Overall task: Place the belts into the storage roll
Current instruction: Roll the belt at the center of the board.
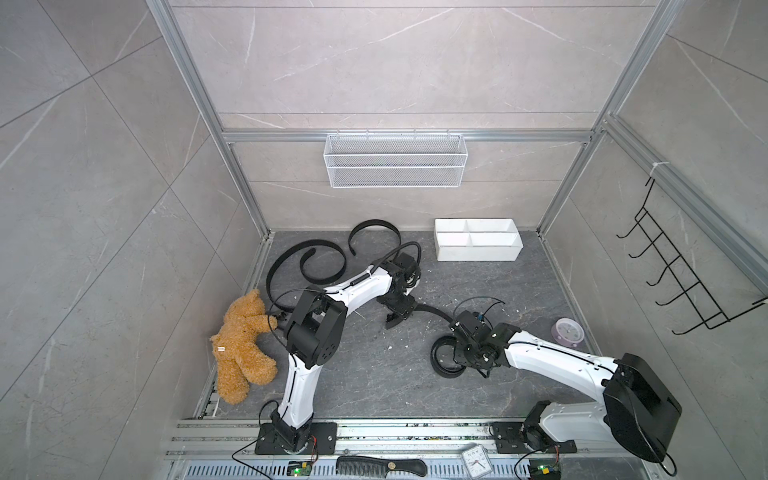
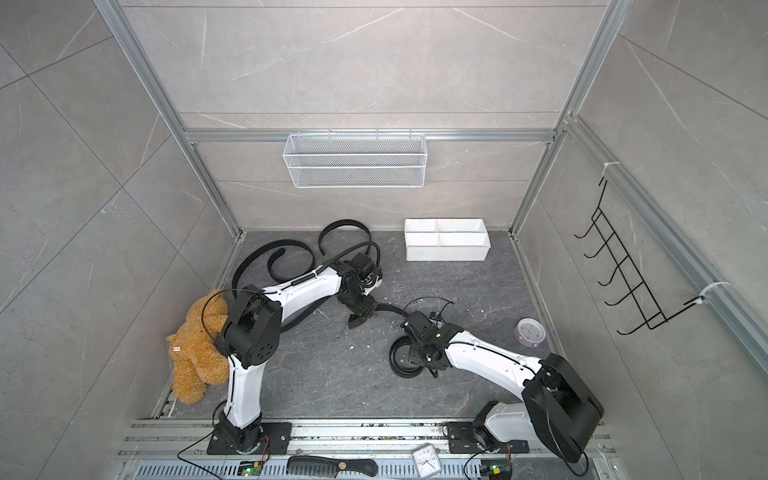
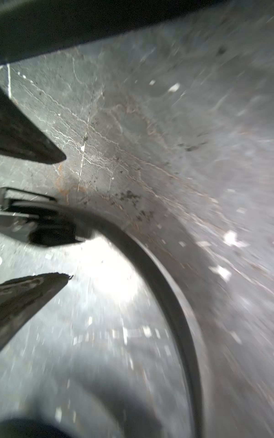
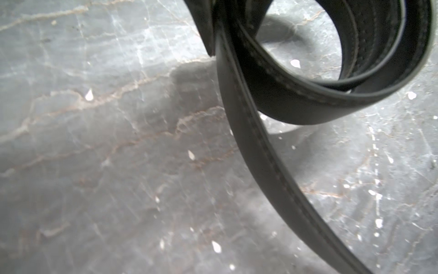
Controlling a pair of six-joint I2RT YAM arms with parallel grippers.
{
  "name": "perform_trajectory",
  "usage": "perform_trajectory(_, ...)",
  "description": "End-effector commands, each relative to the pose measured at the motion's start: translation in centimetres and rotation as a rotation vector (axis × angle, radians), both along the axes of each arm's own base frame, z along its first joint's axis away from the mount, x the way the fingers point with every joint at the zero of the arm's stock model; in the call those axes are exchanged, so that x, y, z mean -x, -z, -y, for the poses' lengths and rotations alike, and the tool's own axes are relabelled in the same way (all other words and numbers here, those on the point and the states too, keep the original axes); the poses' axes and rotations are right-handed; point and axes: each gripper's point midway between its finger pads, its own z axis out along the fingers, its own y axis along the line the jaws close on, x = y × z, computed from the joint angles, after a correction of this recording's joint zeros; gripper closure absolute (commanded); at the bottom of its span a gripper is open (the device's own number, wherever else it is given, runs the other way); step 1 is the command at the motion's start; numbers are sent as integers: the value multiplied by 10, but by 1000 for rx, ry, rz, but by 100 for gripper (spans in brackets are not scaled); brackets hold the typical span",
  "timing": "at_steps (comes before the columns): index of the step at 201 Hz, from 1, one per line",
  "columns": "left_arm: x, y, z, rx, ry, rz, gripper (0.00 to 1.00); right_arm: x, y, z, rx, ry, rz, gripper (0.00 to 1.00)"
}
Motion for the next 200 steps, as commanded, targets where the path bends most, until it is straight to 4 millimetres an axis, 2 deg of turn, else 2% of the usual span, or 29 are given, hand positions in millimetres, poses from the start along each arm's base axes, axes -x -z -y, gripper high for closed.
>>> perform_trajectory(1,-9,-38,30,50,120,98,22,-4,-4,-2,15,-59,-9,100)
perform_trajectory(37,-12,-11,46,-31,176,92,22,-7,-4,-3,2,-62,-12,100)
perform_trajectory(63,-16,10,46,-87,205,82,22,-7,-3,-2,4,-63,-16,100)
perform_trajectory(97,-9,18,53,-61,235,69,24,-8,-2,1,3,-61,-20,100)
perform_trajectory(133,-22,36,47,-129,197,101,34,-9,0,0,-6,-53,-24,100)
perform_trajectory(141,-23,38,48,-127,189,99,39,-9,1,1,-2,-48,-25,100)
perform_trajectory(165,-17,46,43,-146,171,65,65,-13,2,6,8,-23,-23,100)
perform_trajectory(179,-11,50,32,-171,144,42,80,-19,0,12,18,-3,-18,100)
perform_trajectory(200,3,51,12,-194,75,-2,93,-30,-2,20,45,20,-3,100)
